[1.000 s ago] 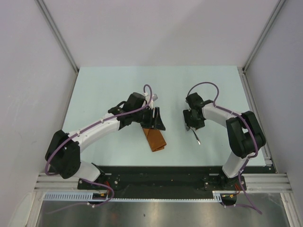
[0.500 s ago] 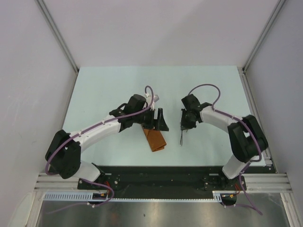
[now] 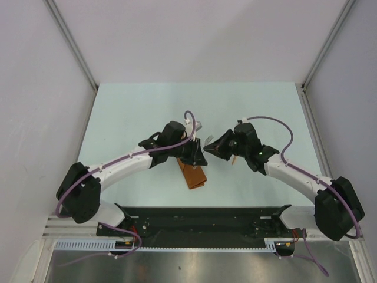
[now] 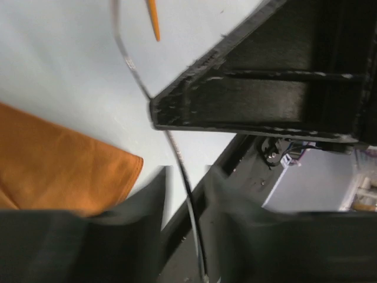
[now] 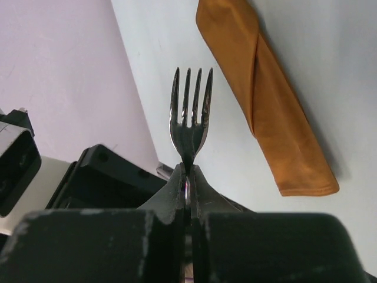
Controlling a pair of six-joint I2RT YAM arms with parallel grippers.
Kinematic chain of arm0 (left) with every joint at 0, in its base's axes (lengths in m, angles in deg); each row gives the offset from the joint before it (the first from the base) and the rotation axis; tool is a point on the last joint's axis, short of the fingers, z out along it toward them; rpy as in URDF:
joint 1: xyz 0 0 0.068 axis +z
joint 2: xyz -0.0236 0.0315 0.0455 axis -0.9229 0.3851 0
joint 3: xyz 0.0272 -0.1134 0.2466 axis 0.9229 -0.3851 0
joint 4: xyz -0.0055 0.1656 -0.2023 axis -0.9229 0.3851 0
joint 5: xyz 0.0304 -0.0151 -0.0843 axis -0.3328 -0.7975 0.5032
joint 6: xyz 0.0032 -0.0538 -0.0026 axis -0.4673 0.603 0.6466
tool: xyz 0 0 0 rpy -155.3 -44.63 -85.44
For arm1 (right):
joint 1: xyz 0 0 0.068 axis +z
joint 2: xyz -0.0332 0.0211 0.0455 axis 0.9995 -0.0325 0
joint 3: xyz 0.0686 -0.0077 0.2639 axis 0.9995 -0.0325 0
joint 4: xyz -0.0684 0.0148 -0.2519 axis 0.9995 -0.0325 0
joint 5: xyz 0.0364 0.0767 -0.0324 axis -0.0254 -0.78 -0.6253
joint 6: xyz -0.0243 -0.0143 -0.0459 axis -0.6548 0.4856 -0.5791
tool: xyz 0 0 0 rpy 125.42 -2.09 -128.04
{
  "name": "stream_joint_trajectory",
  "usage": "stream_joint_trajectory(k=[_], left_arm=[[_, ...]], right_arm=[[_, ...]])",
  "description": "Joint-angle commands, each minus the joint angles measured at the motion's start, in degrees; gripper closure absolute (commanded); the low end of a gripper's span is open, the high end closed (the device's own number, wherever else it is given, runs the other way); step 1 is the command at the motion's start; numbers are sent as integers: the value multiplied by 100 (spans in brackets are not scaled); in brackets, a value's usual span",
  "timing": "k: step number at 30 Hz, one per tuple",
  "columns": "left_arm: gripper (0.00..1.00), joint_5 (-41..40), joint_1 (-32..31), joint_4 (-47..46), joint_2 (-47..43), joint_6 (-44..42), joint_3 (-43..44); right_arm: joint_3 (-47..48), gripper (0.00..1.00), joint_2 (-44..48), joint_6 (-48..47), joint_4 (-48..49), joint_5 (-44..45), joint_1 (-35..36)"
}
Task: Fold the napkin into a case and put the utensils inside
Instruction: Pass from the right arm to the left, then pass from the left arm to the right
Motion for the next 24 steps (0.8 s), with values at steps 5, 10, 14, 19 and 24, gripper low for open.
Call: stream_joint_trajectory(k=[5, 10, 14, 19, 24], left_arm=[[100, -48, 25, 1156, -950, -847, 203], [100, 365, 42, 2360, -1161, -1421, 318], [100, 840, 51, 2459, -1477, -1457, -50], [100, 1323, 42, 2730, -1873, -1605, -148], [100, 1640, 42, 2846, -1961, -1834, -95]], right_arm=[[-318, 48, 630, -1310, 510, -1913, -829], [1111, 23, 454, -4874, -1778, -2765, -1402], [1406, 23, 523, -6845, -2347, -2896, -1008], [1388, 30, 402, -7770, -2505, -3591, -655], [1326, 41, 42, -7876, -2365, -3943, -251]])
